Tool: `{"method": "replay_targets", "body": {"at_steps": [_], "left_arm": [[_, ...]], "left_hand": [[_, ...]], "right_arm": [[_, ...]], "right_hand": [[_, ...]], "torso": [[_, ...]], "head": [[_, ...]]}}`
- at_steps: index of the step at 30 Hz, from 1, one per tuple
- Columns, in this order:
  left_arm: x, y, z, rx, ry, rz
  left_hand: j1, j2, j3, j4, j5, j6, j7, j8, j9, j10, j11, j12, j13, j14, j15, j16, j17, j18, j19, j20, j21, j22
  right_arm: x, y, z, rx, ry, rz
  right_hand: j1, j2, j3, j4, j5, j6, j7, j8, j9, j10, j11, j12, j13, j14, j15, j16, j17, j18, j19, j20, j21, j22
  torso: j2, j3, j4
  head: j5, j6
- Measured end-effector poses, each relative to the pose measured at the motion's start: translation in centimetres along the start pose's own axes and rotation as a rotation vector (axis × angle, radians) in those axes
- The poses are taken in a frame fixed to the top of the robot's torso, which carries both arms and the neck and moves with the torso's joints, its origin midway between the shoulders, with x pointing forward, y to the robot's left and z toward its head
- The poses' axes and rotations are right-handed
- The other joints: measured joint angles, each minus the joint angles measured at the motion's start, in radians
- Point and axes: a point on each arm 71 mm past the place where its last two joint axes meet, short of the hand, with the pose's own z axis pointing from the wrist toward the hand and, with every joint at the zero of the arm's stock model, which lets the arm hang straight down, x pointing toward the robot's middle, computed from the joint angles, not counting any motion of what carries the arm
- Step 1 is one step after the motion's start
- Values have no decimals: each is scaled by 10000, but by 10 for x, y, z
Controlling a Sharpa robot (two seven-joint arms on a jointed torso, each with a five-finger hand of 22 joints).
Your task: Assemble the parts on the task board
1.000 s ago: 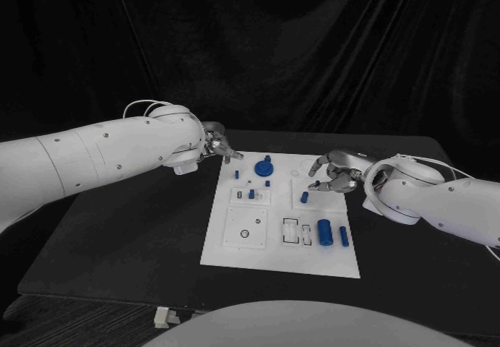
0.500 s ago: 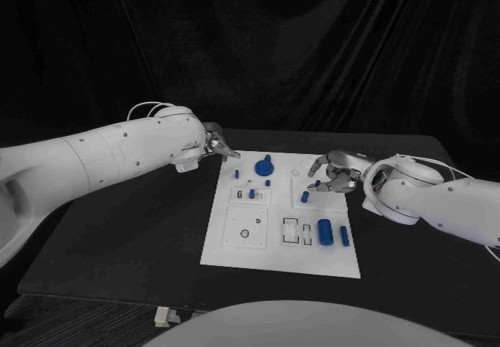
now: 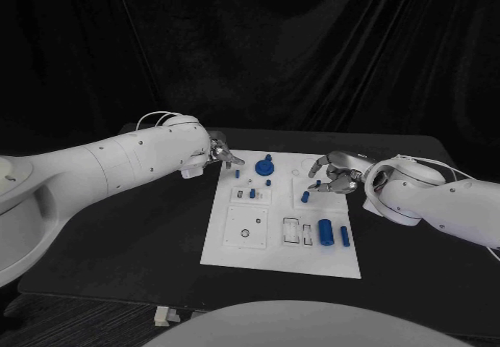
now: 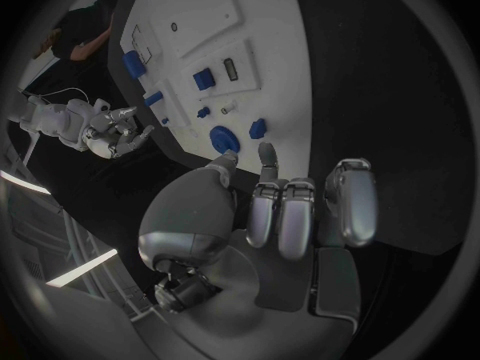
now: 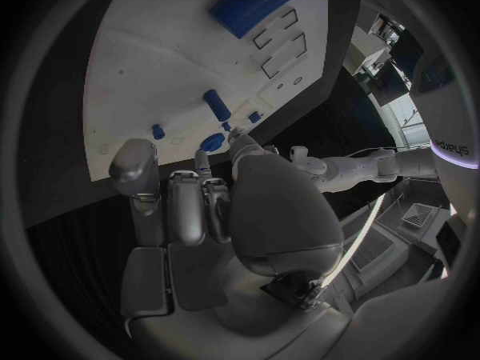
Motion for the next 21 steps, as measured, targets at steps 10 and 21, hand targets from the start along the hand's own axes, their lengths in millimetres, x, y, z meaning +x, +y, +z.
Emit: {"method": "replay_targets", "body": {"at_steps": [10, 21], "left_arm": [[8, 2, 7, 11, 202, -14], [16, 3, 11, -23, 447, 8]], "left_hand": [[128, 84, -66, -44, 95, -119, 49, -283, -136, -2, 70, 0, 0, 0, 74, 0, 0, 0, -91, 91, -141, 0], [402, 180, -63, -189, 372, -156, 85, -435, -204, 24, 97, 0, 0, -32, 115, 0, 0, -1, -163, 86, -158, -1]], "right_arm": [[0, 0, 0, -15, 3, 2], [0, 0, 0, -23, -12, 3]], "right_hand": [[-42, 42, 0, 0, 0, 0, 0, 0, 1, 2, 2, 0, -1, 0, 0, 0, -1, 0, 0, 0, 0, 7], [-42, 42, 0, 0, 0, 0, 0, 0, -8, 34, 34, 0, -1, 0, 0, 0, -1, 0, 0, 0, 0, 7]], "torso": [[-1, 8, -13], [-5, 21, -19]], "head": [[-40, 0], [-30, 0]]}}
